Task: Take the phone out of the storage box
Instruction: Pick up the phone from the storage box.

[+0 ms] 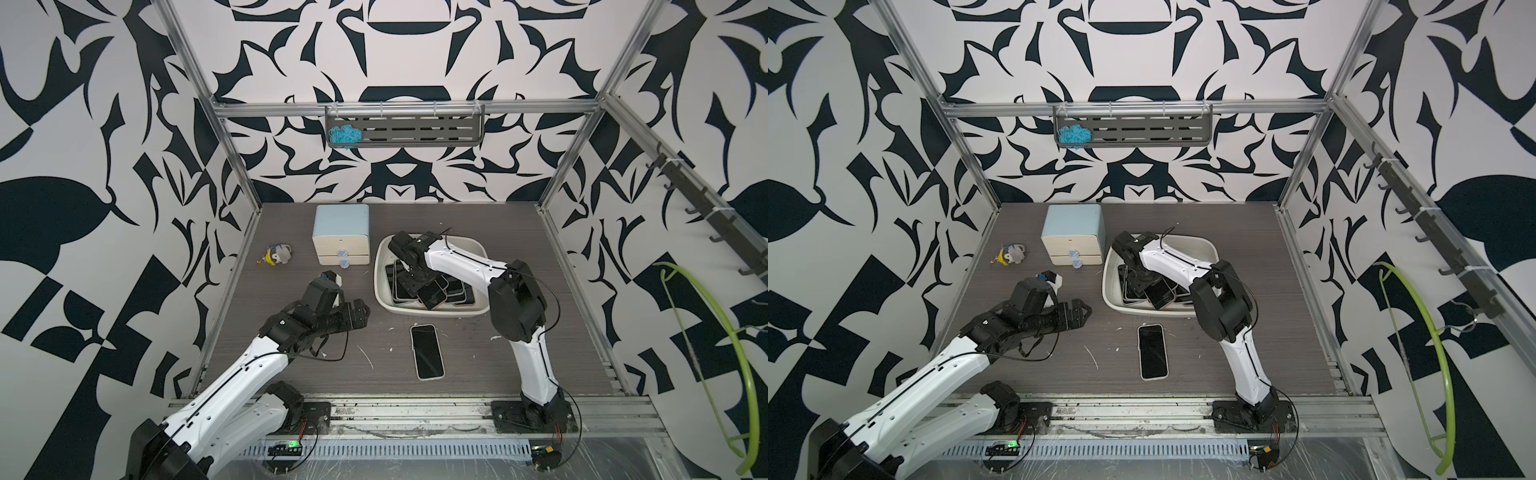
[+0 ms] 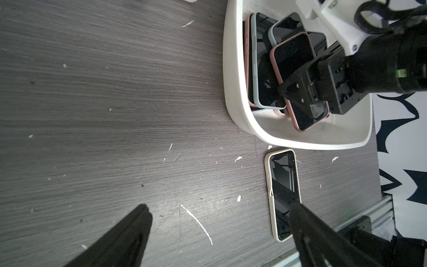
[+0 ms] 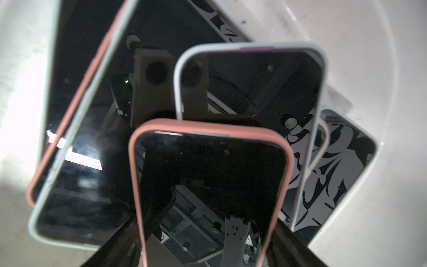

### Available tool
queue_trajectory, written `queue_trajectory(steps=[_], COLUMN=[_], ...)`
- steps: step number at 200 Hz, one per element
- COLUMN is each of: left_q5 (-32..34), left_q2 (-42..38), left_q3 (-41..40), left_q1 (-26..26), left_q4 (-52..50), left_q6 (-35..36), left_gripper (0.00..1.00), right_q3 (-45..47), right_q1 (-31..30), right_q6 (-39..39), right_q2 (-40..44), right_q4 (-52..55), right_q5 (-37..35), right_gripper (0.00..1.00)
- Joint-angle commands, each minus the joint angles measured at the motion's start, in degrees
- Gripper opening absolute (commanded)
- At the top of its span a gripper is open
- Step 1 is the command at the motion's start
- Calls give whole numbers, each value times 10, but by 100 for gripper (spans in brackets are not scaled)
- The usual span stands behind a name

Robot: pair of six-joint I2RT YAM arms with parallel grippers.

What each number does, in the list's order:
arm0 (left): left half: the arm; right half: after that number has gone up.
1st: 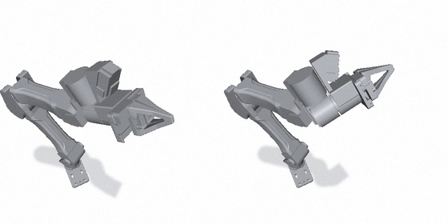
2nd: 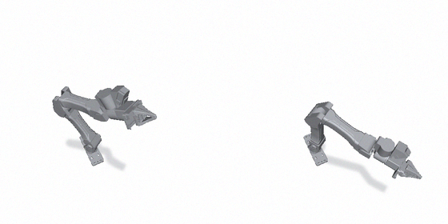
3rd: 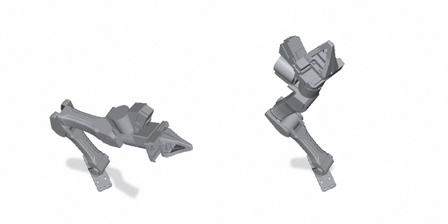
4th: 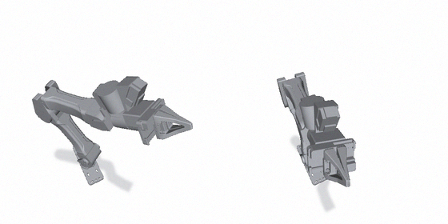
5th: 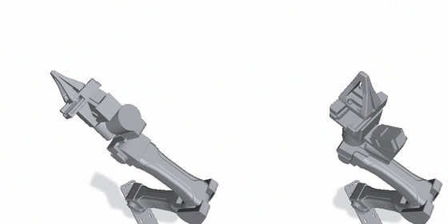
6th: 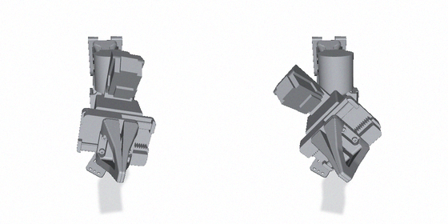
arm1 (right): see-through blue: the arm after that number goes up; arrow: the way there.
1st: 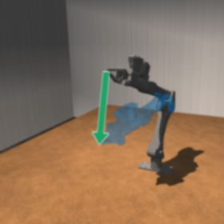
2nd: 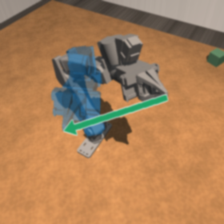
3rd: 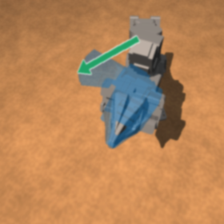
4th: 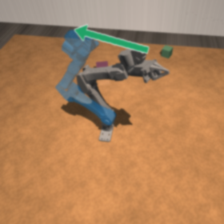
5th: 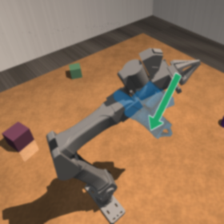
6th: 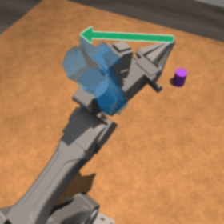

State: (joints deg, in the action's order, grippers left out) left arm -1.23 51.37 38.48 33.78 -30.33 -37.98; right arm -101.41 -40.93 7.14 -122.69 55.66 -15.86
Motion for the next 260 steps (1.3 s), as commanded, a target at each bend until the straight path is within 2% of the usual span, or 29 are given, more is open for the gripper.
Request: queue_trajectory(steps=[1,103,154,175,210,260], left_q5=[0,-38,-49,-52,-45,-32], left_q2=[6,97,154,173,167,119], left_q3=[17,54,84,98,84,44], left_q1=[0,0,0,1,4,31], left_q4=[20,117,172,174,191,207], left_q6=[15,30,40,41,37,49], left_gripper=[100,100,100,100,100,100], right_q3=[2,96,137,147,159,177], right_q1=[8,47,72,84,97,98], right_q6=[17,60,73,77,95,141], right_q2=[30,105,164,190,231,314], right_q4=[-16,-118,-137,-136,-124,-60], right_q5=[-38,27,47,81,104,133], right_gripper=[73,71,71,70,70,69])
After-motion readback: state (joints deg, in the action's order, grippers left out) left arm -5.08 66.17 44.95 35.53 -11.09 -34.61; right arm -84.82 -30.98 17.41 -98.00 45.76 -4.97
